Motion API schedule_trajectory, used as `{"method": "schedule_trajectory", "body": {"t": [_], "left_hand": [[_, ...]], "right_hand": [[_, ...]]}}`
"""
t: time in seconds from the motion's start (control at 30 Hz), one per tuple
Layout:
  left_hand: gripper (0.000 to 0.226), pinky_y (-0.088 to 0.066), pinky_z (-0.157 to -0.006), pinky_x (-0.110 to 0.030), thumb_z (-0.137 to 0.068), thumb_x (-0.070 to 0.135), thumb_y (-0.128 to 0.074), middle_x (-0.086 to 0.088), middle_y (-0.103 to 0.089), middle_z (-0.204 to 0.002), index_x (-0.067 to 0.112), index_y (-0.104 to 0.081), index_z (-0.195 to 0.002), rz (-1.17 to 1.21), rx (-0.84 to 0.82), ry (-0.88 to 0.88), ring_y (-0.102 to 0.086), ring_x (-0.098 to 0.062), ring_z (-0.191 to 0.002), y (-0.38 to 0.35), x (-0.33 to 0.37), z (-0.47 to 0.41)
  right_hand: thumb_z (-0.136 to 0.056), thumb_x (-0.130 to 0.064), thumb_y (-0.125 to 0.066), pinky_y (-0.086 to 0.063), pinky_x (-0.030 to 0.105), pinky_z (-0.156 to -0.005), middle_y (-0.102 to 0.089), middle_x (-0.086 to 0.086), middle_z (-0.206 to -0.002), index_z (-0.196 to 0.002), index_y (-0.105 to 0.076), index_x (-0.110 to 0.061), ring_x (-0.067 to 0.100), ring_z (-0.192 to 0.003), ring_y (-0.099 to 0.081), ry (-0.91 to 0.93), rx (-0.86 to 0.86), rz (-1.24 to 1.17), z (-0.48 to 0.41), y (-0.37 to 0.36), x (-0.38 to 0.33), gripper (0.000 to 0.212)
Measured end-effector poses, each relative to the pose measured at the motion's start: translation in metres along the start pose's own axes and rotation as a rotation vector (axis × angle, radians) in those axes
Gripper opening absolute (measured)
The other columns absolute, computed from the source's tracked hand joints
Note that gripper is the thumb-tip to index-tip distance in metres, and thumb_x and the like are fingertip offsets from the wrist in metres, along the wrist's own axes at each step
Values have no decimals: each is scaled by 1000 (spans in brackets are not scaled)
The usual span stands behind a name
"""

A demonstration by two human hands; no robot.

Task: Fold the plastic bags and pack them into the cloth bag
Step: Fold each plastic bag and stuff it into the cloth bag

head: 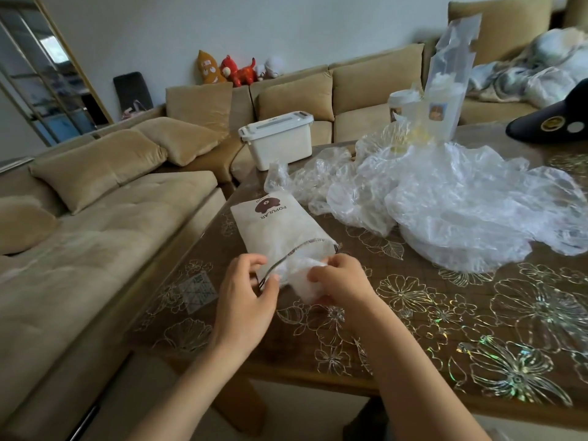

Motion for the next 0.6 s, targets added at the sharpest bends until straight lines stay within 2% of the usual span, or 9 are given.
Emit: {"method": "schedule_trajectory", "body": {"t": [0.07, 0.1, 0.2, 0.3, 0.4, 0.47, 0.53, 0.6], "left_hand": [[13, -34, -102, -26, -83, 5, -66, -8, -52, -122, 10, -61, -94, -320, 3, -296, -46, -22, -120, -13, 12, -2], [12, -30, -106, -34, -82, 5, -67, -13, -49, -131, 9, -63, -92, -411, -36, -359, -38, -27, -128, -24, 10, -3], [24, -25, -110, -49, -83, 1, -64, -22, -34, -146, 8, -67, -106, -454, -112, -367, -24, -35, -138, -48, -3, -13], [45, -25, -111, -50, -85, -5, -58, -23, -27, -150, 4, -54, -129, -420, -101, -339, -25, -39, -138, -55, -6, -20], [53, -27, -111, -55, -83, -15, -52, -22, -27, -150, -3, -45, -134, -390, -105, -326, -26, -39, -138, -58, -3, -25], [61, -22, -115, -49, -82, -18, -46, -13, -20, -155, -1, -37, -140, -331, -135, -268, -19, -30, -143, -55, -3, -28], [63, -17, -116, -33, -84, -18, -41, -4, -16, -157, 3, -33, -143, -288, -135, -235, -17, -22, -144, -49, -4, -27], [62, -17, -111, -22, -85, -20, -39, 1, -19, -155, 5, -36, -142, -257, -90, -267, -24, -19, -142, -43, 3, -20]], "right_hand": [[-78, -5, -55, -47, 34, -61, -58, 9, -87, -92, -54, -7, 25, -79, -57, 33, 84, 135, -3, 15, -1, 14], [-79, -5, -53, -46, 32, -64, -58, 8, -90, -96, -55, -10, 25, -82, -57, 35, 105, 157, -3, 19, 0, 17], [-79, -6, -49, -45, 33, -69, -60, 10, -96, -102, -58, -11, 27, -89, -57, 7, 159, 123, -6, 26, 4, 25], [-77, -5, -51, -53, 39, -76, -63, 14, -102, -107, -63, -12, 32, -95, -61, -28, 175, 36, -11, 22, 10, 33], [-75, -2, -60, -55, 38, -77, -63, 12, -104, -112, -62, -9, 28, -94, -62, -45, 145, -36, -16, 10, 12, 38], [-74, 0, -67, -57, 44, -78, -64, 15, -103, -108, -62, -4, 31, -90, -65, -57, 119, -117, -19, -3, 16, 34], [-75, 1, -70, -55, 41, -73, -65, 20, -102, -105, -62, 2, 32, -84, -63, -92, 77, -269, -23, -17, 18, 31], [-76, -2, -72, -53, 36, -67, -65, 18, -101, -107, -60, 2, 29, -83, -59, -143, 41, -483, -27, -32, 21, 33]]}}
Point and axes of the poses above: each hand's wrist, its own z-axis away from the middle knuckle, its own y-axis out of the back of the hand, x = y × z, the point moved 9 cm from there along -z, towards the middle knuckle
